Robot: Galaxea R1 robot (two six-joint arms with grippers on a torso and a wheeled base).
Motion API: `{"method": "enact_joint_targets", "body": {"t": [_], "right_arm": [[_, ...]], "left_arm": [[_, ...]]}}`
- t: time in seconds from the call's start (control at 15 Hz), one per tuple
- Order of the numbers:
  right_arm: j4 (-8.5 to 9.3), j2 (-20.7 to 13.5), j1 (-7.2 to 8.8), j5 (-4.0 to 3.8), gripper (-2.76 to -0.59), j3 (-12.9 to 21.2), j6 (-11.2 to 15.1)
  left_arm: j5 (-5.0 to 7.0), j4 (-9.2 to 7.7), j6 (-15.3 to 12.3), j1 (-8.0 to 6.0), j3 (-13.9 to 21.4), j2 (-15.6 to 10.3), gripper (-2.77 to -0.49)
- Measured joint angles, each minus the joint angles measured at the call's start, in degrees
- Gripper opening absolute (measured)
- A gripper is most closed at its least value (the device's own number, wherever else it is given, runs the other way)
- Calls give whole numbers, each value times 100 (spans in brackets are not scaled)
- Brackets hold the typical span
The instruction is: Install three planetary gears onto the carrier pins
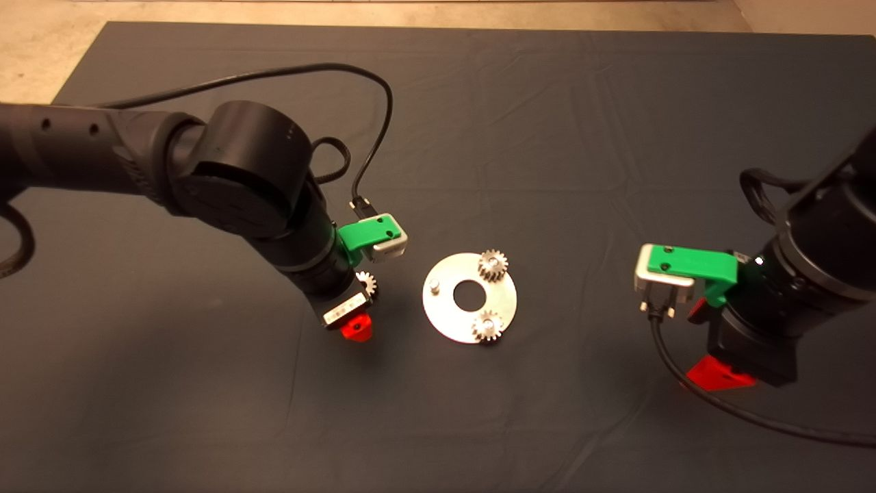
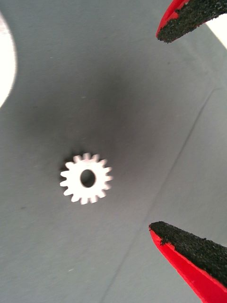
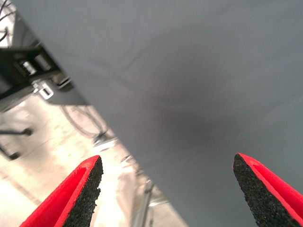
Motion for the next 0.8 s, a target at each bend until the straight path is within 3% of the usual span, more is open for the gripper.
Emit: {"method": "enact_joint_targets", "body": {"t": [0.33,0.8], "right_arm": [[-2,-401,-525,-2,-133,449,41],[-3,-468,-879,-1,-133,672,102]], "left_arm": [[-2,61,194,16,-382,180,-49],[-5,445,464,333,-696,280,-49]]}}
